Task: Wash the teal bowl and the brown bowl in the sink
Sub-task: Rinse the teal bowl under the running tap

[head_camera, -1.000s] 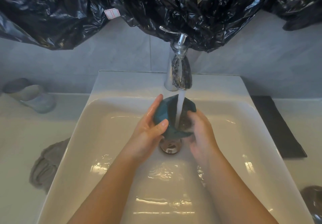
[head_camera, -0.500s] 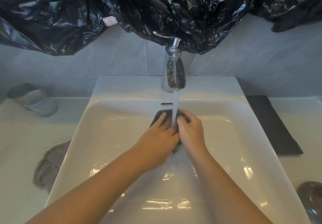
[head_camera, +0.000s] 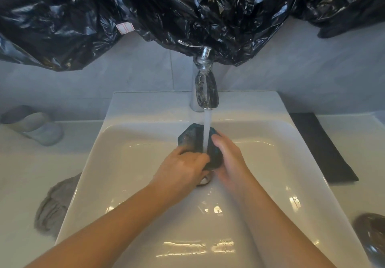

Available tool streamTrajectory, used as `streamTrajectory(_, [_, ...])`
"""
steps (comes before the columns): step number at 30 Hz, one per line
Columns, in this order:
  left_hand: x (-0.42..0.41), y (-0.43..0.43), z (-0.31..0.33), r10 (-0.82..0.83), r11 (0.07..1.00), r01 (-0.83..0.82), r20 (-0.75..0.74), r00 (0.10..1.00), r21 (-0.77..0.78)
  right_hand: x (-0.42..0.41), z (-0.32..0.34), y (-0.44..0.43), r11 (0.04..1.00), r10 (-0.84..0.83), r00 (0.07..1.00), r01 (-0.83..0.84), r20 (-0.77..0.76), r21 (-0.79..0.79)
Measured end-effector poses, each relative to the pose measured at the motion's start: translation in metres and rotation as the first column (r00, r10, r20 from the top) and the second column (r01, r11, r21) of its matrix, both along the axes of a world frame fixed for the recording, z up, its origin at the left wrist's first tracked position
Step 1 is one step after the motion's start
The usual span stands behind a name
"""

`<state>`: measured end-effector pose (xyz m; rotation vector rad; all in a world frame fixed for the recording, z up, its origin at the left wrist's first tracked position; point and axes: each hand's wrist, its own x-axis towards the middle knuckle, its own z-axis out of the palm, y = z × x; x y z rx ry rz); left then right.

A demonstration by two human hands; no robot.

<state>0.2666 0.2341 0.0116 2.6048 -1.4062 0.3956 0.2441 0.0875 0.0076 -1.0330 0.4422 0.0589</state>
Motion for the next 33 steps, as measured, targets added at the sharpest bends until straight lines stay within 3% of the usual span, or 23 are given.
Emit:
streamTrajectory(3, [0.016, 0.015, 0.002, -0.067, 0.973, 0.035, 0.135, 0.989, 0.23, 0.001, -0.004, -0.006, 0.995, 0.006, 1.0, -0.007, -0.009, -0.098])
streamTrajectory(8, [0.022, 0.009, 0.02, -0.008, 0.919, 0.006, 0.003, 1.0, 0.394, 0.001, -0.001, -0.002, 0.993, -0.002, 0.998, -0.005, -0.056, -0.117])
streamTrajectory(11, [0.013, -0.006, 0.019, -0.01, 0.934, 0.056, -0.131, 0.991, 0.354, 0.001, -0.002, -0.002, 0.996, -0.026, 0.995, 0.018, -0.093, -0.089])
streamTrajectory(14, [0.011, -0.003, 0.024, -0.022, 0.971, 0.098, -0.325, 0.945, 0.218, 0.0, 0.002, -0.008, 0.997, -0.063, 0.991, 0.056, -0.122, -0.06])
streamTrajectory(16, [0.019, 0.009, 0.026, -0.153, 0.964, 0.189, -0.192, 0.969, 0.187, 0.001, 0.004, -0.011, 0.997, -0.066, 0.989, 0.062, -0.134, -0.041])
streamTrajectory(18, [0.035, 0.021, 0.028, -0.208, 0.941, 0.2, 0.003, 0.978, 0.273, 0.002, 0.004, -0.012, 0.998, -0.056, 0.988, 0.057, -0.143, 0.002])
streamTrajectory(20, [0.043, 0.023, 0.028, -0.233, 0.938, 0.211, 0.048, 0.971, 0.275, 0.0, 0.002, -0.009, 0.997, -0.017, 0.992, 0.027, -0.128, 0.073])
streamTrajectory(23, [0.037, 0.018, 0.028, -0.28, 0.955, 0.284, -0.054, 0.958, 0.088, -0.005, -0.002, -0.006, 0.975, 0.05, 0.997, -0.035, -0.066, 0.22])
streamTrajectory(26, [0.025, 0.027, 0.022, -0.149, 0.975, 0.107, -0.219, 0.964, -0.193, -0.005, -0.006, -0.004, 0.957, 0.031, 0.999, -0.021, -0.028, 0.289])
streamTrajectory(28, [0.012, 0.033, 0.023, -0.016, 0.904, -0.183, -0.46, 0.888, -0.385, -0.004, -0.006, -0.005, 0.952, 0.031, 0.999, -0.018, -0.035, 0.307])
streamTrajectory(30, [0.0, 0.029, 0.024, 0.008, 0.746, -0.483, -0.719, 0.694, -0.458, -0.003, -0.004, -0.01, 0.973, 0.076, 0.994, -0.058, -0.073, 0.224])
streamTrajectory(33, [-0.003, 0.021, 0.02, -0.009, 0.613, -0.749, -0.95, 0.311, -0.251, -0.002, -0.002, -0.014, 0.993, 0.073, 0.993, -0.063, -0.091, 0.103])
